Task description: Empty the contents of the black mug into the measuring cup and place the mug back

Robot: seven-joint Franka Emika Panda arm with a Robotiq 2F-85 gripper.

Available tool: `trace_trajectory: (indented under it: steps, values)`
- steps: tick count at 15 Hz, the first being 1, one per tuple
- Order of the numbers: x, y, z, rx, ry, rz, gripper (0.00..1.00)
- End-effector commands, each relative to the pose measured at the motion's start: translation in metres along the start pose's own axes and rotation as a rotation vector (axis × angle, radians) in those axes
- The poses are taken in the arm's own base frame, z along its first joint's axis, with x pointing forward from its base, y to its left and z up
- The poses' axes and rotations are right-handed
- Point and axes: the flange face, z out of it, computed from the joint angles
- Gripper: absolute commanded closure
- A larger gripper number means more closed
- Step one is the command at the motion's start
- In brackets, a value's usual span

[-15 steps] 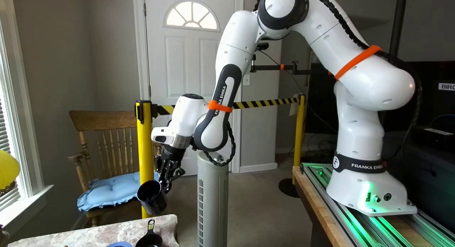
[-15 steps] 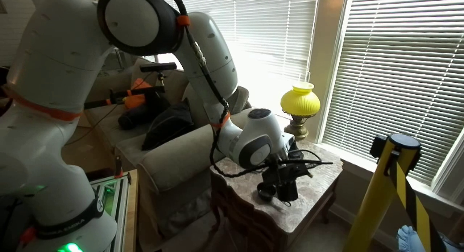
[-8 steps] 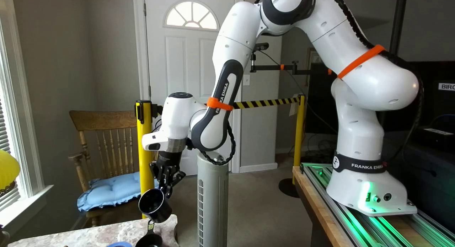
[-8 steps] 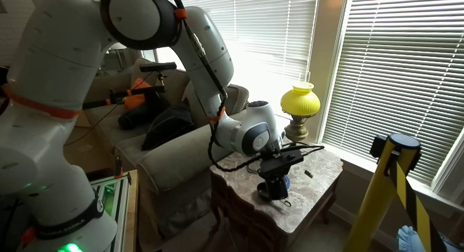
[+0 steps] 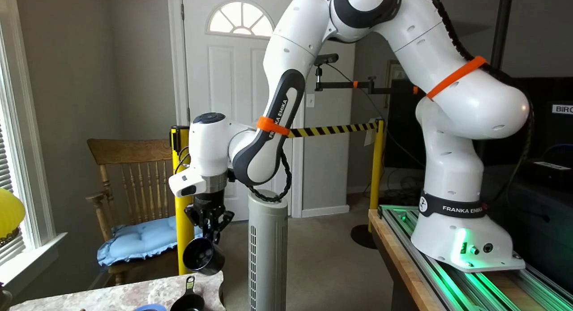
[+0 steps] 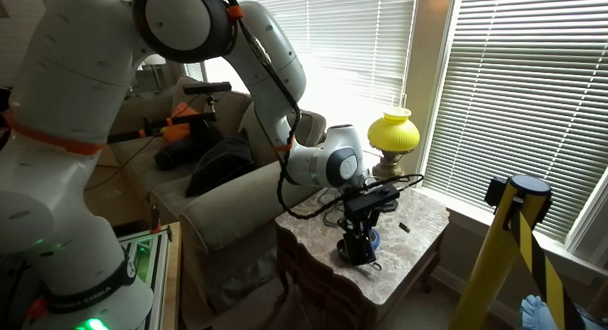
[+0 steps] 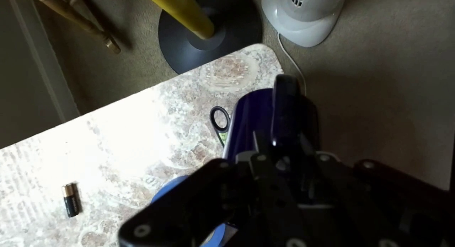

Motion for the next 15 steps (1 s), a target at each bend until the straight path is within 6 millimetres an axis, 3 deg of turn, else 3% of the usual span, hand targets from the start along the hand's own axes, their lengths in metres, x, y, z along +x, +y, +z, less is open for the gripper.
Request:
trace_trajectory:
  steps: [1,6,15]
  values:
    - [0.0,0.013,-0.012,0.015,-0.077,-0.078,0.95]
    - [0.011,0.02,-0.018,0.048,-0.16,-0.161,0.95]
    - [0.048,0.026,-0.019,0.088,-0.32,-0.288,0.95]
